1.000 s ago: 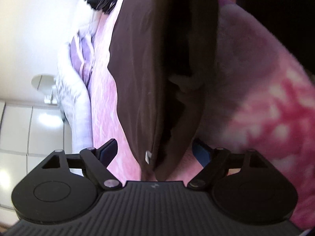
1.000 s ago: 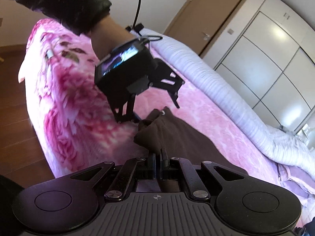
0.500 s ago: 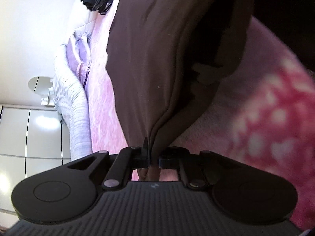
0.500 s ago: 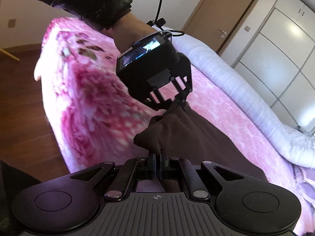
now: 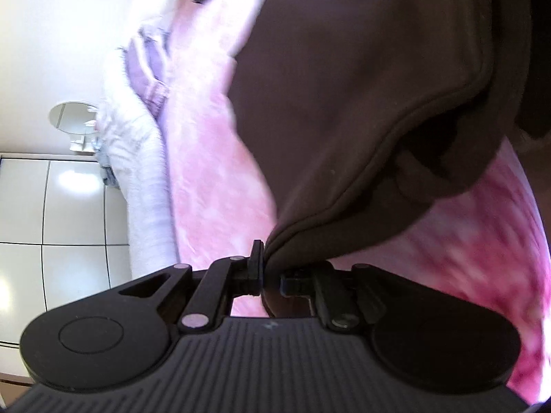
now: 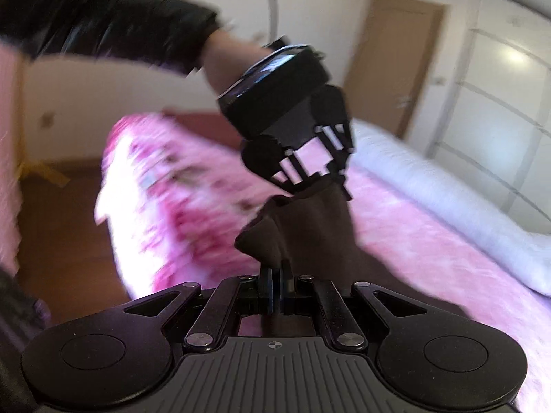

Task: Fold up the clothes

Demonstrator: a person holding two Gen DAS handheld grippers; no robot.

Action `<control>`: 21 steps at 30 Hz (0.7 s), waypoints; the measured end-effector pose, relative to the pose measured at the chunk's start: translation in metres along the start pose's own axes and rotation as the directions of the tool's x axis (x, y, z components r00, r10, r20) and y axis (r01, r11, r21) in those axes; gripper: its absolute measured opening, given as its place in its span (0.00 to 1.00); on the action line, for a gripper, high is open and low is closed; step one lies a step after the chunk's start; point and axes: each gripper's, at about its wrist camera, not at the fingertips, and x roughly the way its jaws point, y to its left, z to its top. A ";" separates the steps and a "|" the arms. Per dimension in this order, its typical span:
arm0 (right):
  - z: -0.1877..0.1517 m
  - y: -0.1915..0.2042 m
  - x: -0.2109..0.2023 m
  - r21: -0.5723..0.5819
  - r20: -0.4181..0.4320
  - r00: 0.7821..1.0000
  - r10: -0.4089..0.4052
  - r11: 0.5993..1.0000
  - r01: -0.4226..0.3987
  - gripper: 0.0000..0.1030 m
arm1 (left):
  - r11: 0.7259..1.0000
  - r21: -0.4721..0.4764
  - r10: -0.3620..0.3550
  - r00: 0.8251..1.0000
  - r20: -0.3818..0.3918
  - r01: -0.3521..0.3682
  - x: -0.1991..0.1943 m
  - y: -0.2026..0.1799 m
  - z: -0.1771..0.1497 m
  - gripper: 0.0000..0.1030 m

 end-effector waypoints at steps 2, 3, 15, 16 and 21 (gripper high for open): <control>-0.002 -0.028 -0.023 0.070 0.047 0.995 -0.086 0.994 0.082 0.02 | 1.000 0.008 -0.001 1.000 0.027 0.001 0.010 0.034 0.026 0.08; -0.004 -0.042 -0.034 0.110 0.059 0.989 -0.136 0.986 0.129 0.02 | 1.000 0.027 -0.003 0.999 0.042 0.002 0.018 0.050 0.041 0.08; -0.150 -0.191 -0.087 0.746 -0.112 0.909 -0.401 0.570 0.343 0.02 | 0.963 0.206 -0.209 0.966 0.153 0.176 0.196 0.117 0.195 0.08; -0.164 -0.197 -0.085 0.783 -0.136 0.909 -0.394 0.519 0.342 0.02 | 0.956 0.213 -0.234 0.960 0.152 0.200 0.214 0.114 0.204 0.08; -0.212 -0.218 -0.091 0.876 -0.190 0.913 -0.360 0.357 0.323 0.02 | 0.927 0.246 -0.324 0.934 0.149 0.282 0.263 0.100 0.232 0.08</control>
